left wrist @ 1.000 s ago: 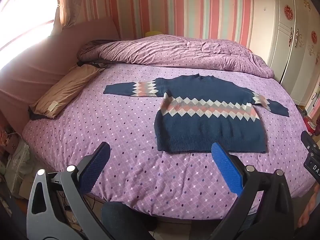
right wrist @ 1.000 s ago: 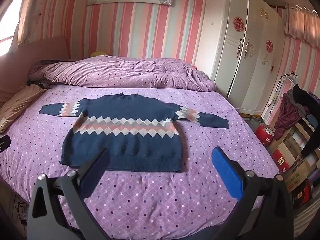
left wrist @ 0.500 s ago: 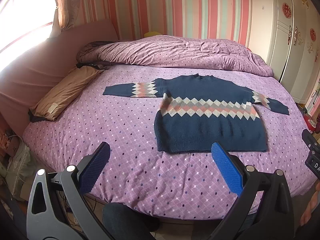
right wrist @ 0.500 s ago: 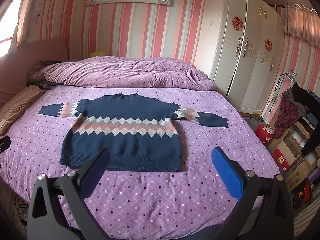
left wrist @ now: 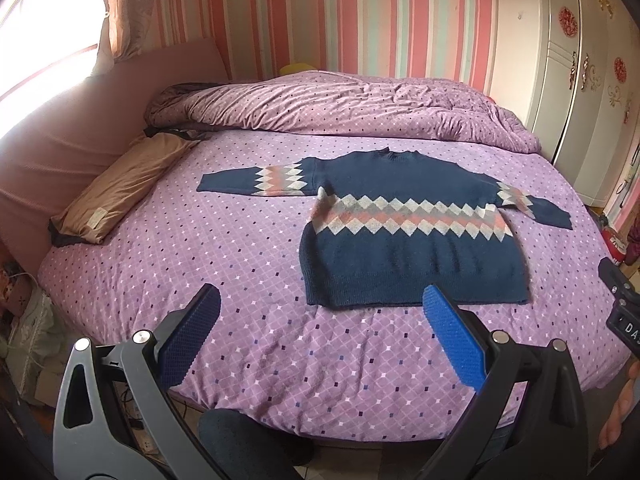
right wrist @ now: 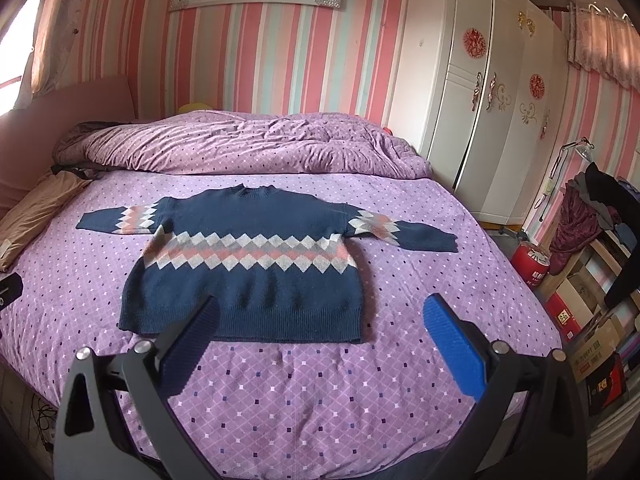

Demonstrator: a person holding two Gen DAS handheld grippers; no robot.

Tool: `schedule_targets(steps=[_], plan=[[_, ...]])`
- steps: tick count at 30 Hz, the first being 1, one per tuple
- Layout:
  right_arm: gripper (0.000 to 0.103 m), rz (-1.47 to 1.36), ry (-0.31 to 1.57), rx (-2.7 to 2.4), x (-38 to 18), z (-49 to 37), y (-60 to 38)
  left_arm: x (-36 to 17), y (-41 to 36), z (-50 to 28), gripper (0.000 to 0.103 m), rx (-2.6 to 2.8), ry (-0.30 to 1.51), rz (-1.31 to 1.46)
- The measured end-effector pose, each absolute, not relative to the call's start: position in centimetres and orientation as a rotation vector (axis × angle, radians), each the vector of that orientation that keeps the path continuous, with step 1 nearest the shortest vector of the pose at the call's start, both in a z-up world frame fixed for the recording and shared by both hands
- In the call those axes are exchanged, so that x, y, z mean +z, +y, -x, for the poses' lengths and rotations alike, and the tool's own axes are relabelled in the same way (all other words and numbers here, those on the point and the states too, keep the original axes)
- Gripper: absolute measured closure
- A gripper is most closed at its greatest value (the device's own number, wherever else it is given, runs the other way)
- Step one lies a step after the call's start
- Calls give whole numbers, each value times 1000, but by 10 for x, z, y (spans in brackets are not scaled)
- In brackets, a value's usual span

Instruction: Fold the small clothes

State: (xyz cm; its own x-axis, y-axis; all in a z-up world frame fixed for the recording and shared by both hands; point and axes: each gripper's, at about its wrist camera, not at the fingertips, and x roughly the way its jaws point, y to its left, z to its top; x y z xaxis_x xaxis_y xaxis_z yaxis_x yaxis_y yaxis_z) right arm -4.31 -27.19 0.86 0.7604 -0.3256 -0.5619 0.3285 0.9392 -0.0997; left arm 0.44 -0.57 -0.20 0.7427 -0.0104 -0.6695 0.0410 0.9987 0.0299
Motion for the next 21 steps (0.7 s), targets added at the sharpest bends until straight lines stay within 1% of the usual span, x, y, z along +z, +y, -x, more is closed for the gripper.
schedule_targets(steps=[7, 21], plan=[[1, -4, 604, -360, 5, 37, -275, -2, -5, -11, 3, -13, 708, -51], [1, 7, 591, -350, 1, 17, -278, -11, 1, -35, 3, 10, 729, -38]])
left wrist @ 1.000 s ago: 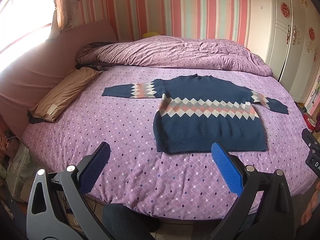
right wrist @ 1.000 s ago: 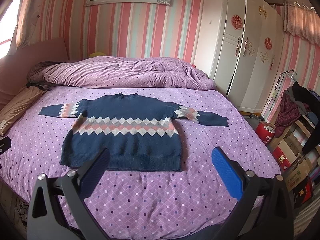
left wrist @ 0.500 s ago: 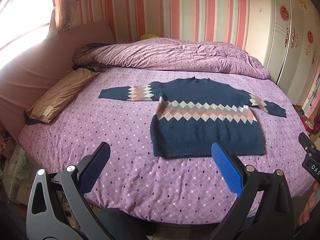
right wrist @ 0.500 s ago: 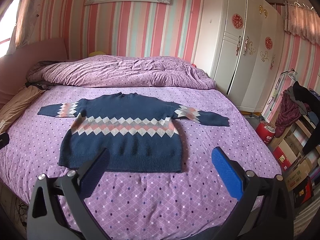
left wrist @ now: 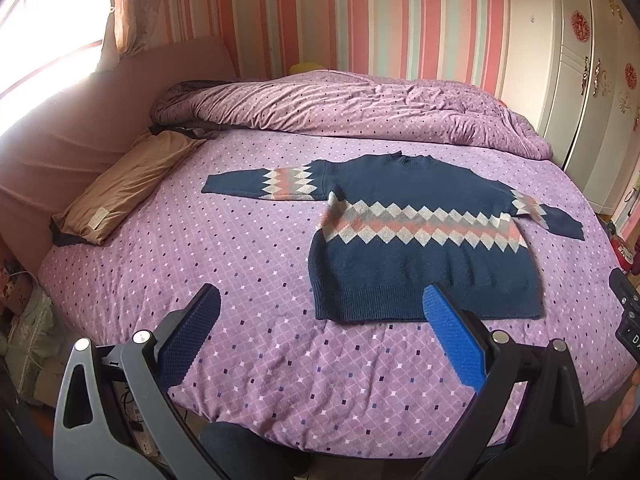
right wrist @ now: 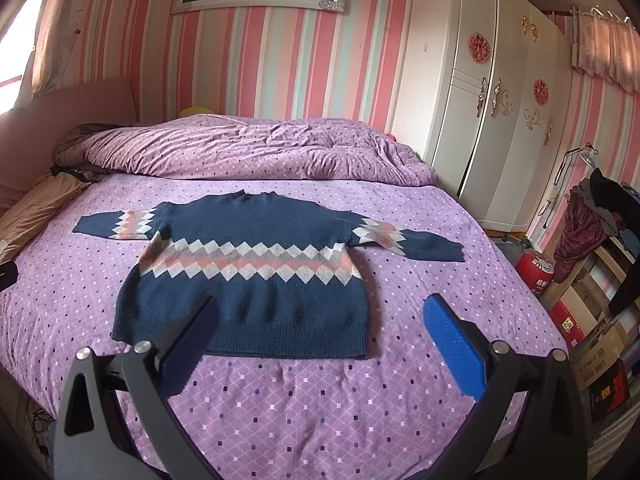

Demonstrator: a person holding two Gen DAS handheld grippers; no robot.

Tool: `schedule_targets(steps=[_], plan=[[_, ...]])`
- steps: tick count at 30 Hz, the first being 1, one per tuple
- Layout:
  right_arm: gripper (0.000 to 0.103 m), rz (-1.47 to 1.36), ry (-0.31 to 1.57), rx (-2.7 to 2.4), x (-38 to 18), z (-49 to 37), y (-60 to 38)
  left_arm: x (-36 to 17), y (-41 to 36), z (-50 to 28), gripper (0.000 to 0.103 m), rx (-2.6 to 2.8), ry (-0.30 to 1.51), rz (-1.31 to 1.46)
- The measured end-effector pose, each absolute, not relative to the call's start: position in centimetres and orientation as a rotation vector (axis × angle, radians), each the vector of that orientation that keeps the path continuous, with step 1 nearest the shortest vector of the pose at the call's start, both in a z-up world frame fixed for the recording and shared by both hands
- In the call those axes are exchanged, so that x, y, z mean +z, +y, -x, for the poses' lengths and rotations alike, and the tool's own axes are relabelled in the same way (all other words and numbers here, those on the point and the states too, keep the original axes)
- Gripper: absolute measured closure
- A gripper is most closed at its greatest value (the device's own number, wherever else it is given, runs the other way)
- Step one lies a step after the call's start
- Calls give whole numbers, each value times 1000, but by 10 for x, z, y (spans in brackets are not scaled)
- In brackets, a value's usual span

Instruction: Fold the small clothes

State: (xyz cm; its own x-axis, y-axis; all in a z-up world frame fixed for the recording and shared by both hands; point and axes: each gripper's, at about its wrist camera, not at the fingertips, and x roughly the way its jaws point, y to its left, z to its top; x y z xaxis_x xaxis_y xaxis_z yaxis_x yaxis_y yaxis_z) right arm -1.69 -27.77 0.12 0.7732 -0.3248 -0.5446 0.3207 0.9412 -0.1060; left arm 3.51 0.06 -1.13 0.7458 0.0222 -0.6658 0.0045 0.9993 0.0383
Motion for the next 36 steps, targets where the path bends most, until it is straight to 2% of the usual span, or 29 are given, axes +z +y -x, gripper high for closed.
schedule_targets(steps=[36], plan=[[1, -24, 616, -355, 0, 25, -286, -6, -7, -25, 3, -17, 712, -59]])
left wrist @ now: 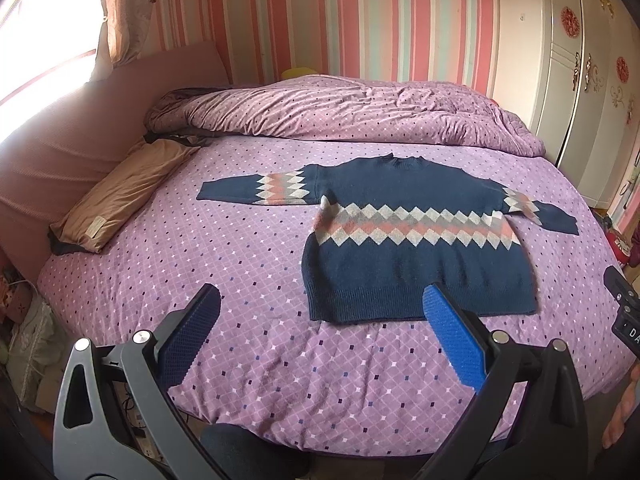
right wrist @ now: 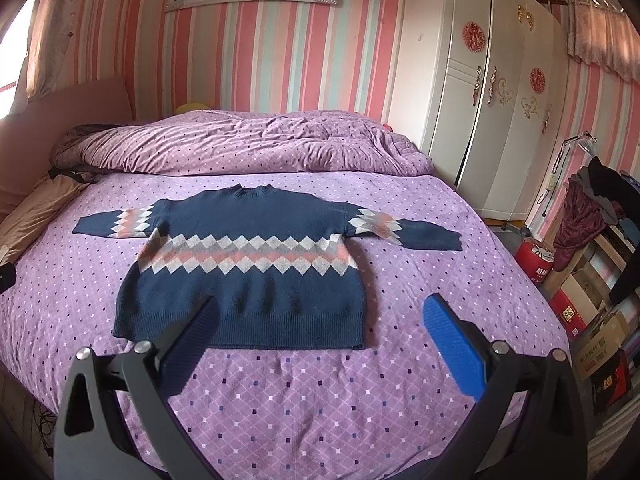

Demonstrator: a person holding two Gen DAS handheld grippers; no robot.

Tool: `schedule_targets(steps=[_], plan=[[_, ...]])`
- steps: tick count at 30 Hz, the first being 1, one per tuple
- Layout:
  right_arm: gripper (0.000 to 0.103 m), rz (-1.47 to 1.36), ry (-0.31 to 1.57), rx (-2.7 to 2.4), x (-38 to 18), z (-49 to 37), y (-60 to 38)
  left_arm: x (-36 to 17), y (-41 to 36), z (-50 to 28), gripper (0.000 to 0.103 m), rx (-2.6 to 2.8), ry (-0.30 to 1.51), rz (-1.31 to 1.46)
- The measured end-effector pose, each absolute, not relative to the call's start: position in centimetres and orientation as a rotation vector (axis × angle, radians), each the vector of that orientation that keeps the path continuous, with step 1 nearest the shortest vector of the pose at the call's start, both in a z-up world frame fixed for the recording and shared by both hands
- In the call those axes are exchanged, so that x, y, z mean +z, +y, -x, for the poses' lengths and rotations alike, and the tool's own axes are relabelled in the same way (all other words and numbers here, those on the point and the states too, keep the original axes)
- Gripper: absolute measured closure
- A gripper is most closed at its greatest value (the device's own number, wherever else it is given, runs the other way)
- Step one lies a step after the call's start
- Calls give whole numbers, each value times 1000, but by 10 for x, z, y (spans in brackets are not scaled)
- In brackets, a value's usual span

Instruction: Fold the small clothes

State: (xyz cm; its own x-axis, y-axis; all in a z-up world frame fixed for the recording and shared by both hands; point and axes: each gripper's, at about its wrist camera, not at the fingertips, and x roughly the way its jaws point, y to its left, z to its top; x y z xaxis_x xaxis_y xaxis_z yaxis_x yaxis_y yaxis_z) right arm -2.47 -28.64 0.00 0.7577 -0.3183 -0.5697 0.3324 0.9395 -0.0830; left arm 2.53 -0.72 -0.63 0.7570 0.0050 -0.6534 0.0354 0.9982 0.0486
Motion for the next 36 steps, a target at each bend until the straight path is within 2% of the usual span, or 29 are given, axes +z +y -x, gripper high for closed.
schedule_targets(steps=[23, 30, 36], plan=[[1, -33, 615, -355, 1, 16, -291, -8, -6, -34, 3, -18, 722, -70], [1, -51, 568, -345, -6, -10, -300, -21, 0, -70, 3, -25, 719, -71], [1, -20, 499, -282, -18, -60, -306, -38, 11, -137, 3, -5, 717, -56]])
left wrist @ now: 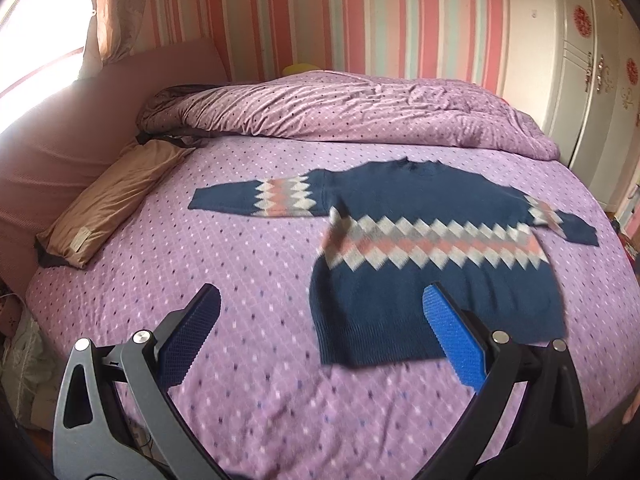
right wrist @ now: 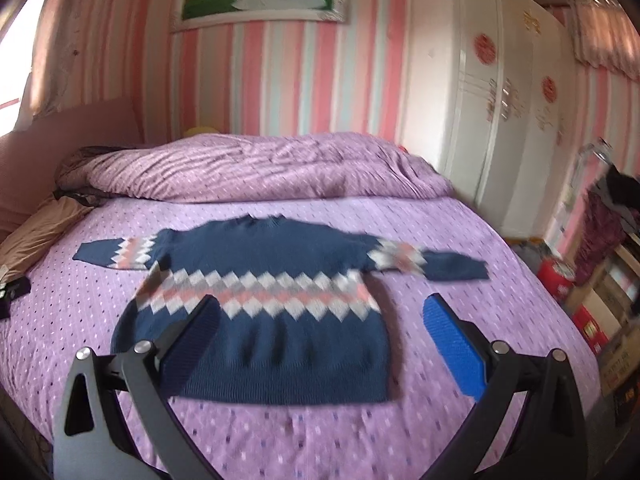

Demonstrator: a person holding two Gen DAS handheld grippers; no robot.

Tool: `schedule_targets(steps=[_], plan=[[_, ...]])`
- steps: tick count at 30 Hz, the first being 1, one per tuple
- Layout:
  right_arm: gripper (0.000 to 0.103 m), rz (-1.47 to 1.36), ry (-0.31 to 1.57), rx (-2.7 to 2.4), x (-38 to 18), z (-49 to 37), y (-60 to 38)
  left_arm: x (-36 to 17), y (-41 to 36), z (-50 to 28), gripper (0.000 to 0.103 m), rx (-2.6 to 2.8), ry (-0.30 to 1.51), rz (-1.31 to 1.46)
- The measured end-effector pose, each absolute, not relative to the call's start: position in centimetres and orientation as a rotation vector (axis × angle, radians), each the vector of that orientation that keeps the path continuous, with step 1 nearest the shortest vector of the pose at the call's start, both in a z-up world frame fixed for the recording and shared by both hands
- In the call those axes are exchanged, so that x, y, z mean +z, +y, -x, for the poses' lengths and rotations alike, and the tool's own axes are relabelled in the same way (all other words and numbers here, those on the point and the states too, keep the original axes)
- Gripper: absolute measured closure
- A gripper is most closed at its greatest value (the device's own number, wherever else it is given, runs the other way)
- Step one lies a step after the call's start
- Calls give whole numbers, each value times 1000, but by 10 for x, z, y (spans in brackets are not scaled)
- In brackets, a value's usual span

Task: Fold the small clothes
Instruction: 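Move the left tool to the sweater sleeve cuff and open it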

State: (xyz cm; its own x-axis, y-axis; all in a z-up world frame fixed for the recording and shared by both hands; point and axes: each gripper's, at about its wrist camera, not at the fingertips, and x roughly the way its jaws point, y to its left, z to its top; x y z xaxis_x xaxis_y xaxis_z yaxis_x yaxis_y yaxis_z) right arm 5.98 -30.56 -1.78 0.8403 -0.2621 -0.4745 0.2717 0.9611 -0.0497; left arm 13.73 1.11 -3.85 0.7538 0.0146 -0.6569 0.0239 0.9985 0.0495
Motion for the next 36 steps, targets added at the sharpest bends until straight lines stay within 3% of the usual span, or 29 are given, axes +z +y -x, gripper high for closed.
schedule_targets(steps=[9, 17, 36], plan=[[1, 106, 440, -253, -11, -155, -286, -56, 53, -257, 3, 71, 781, -10], [1, 84, 579, -223, 22, -250, -256, -40, 107, -334, 3, 117, 767, 2], [1, 67, 719, -251, -40, -403, -177, -204, 269, -511, 3, 6, 893, 300]])
